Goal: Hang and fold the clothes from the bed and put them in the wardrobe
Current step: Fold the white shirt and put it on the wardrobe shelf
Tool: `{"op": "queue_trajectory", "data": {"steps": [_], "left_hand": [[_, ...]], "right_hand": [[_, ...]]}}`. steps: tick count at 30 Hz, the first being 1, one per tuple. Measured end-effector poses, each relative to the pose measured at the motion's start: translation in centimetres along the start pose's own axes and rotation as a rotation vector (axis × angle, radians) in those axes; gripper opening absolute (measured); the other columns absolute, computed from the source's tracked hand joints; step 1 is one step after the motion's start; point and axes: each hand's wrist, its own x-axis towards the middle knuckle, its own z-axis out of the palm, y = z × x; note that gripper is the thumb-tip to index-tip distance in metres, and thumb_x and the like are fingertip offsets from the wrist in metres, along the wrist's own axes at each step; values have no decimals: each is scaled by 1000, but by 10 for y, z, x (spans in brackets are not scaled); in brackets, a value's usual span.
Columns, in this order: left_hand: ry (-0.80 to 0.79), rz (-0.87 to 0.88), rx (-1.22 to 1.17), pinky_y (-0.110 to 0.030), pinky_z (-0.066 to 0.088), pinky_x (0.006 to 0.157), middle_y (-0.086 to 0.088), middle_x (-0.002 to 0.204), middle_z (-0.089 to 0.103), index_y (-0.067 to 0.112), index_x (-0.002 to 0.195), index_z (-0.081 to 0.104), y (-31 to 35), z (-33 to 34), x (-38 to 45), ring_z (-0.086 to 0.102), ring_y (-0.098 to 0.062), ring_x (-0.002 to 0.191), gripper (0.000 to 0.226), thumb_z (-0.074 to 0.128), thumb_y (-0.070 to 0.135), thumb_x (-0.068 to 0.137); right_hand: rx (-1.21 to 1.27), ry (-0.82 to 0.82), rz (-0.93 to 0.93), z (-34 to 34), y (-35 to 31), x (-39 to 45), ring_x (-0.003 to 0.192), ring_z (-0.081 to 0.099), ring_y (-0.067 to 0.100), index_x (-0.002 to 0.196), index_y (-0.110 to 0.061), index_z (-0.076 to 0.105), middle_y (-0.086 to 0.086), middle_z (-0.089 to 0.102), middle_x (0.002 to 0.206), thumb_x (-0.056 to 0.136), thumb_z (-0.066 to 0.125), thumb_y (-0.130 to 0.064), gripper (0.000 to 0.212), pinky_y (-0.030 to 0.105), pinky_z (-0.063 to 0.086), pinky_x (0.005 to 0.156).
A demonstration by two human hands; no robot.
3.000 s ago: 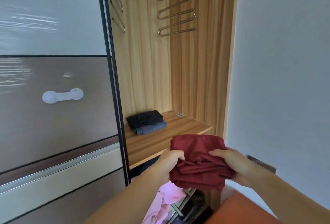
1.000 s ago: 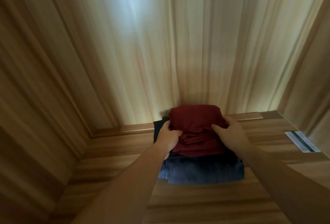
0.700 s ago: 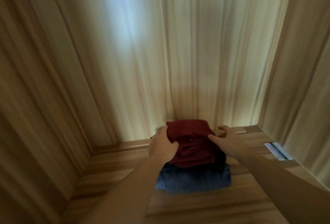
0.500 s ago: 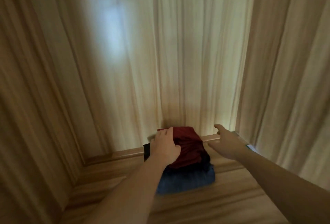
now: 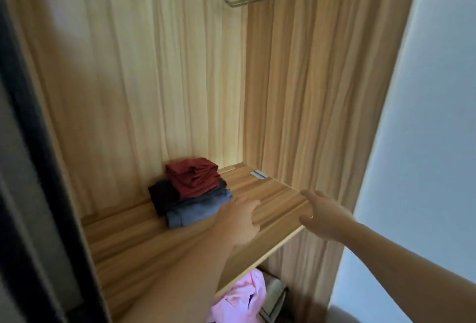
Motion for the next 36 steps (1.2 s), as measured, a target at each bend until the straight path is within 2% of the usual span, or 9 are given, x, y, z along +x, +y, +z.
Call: {"op": "queue_trajectory", "data": {"steps": [2, 7, 11, 14, 20, 23, 28, 33, 36], "left_hand": [[-28, 32, -8, -35, 40, 104, 3, 144, 46, 30, 145, 41, 8, 8, -23, 46, -19, 129, 63, 58, 30, 84], [-49, 140, 8, -35, 39, 105, 7, 142, 47, 30, 141, 46, 52, 11, -66, 45, -17, 131, 61, 53, 34, 80], [-71, 229, -84, -31, 40, 100, 3, 130, 52, 26, 136, 51, 113, 8, -99, 50, -20, 124, 60, 49, 39, 77], [-87, 328, -140, -29, 37, 102, 1, 137, 46, 22, 141, 47, 172, 13, -147, 45, -19, 128, 54, 56, 24, 88], [-221, 598, -112, -39, 37, 106, 6, 147, 40, 28, 143, 42, 281, 37, -251, 39, -18, 133, 54, 51, 28, 90], [-230, 765, -100, -38, 34, 109, 8, 149, 39, 29, 143, 42, 335, 46, -294, 35, -17, 136, 53, 50, 29, 90], [-348, 1045, -182, -36, 38, 103, 6, 142, 44, 31, 140, 44, 401, 70, -389, 41, -18, 130, 52, 51, 29, 89], [-465, 1240, -241, -34, 42, 101, 10, 139, 45, 34, 137, 46, 421, 95, -492, 47, -15, 123, 50, 53, 31, 87], [-525, 1344, -208, -33, 41, 102, 11, 142, 42, 34, 140, 43, 431, 95, -555, 43, -14, 127, 52, 51, 31, 89]], "right_hand": [[-20, 16, 42, -7, 17, -40, 124, 52, 23, 146, -34, 32, -2, 48, 139, 86, 56, -42, 65, 36, 48, 95], [-27, 90, 190, -29, 57, -140, 127, 48, 18, 148, -30, 31, -7, 42, 144, 91, 51, -41, 61, 35, 47, 95], [-2, 157, 309, -44, 86, -230, 117, 55, 14, 143, -29, 39, -10, 44, 141, 92, 51, -46, 55, 29, 46, 88], [18, 185, 397, -48, 104, -310, 115, 54, 16, 136, -30, 46, -9, 49, 134, 91, 51, -47, 48, 31, 46, 86], [94, 219, 662, -31, 122, -489, 118, 53, 17, 136, -28, 46, -4, 50, 133, 91, 55, -41, 47, 31, 44, 91], [93, 218, 787, -28, 125, -573, 121, 53, 19, 137, -26, 47, -1, 53, 135, 89, 58, -40, 51, 33, 44, 100], [111, 282, 1078, -15, 92, -708, 113, 57, 21, 133, -25, 50, 0, 54, 125, 84, 58, -42, 52, 35, 49, 94], [104, 279, 1323, 19, 24, -811, 104, 58, 20, 120, -28, 54, -4, 52, 114, 81, 57, -45, 43, 36, 51, 84], [104, 311, 1427, 28, -15, -872, 100, 56, 16, 120, -24, 56, -4, 53, 118, 85, 56, -38, 38, 34, 51, 81]]}}
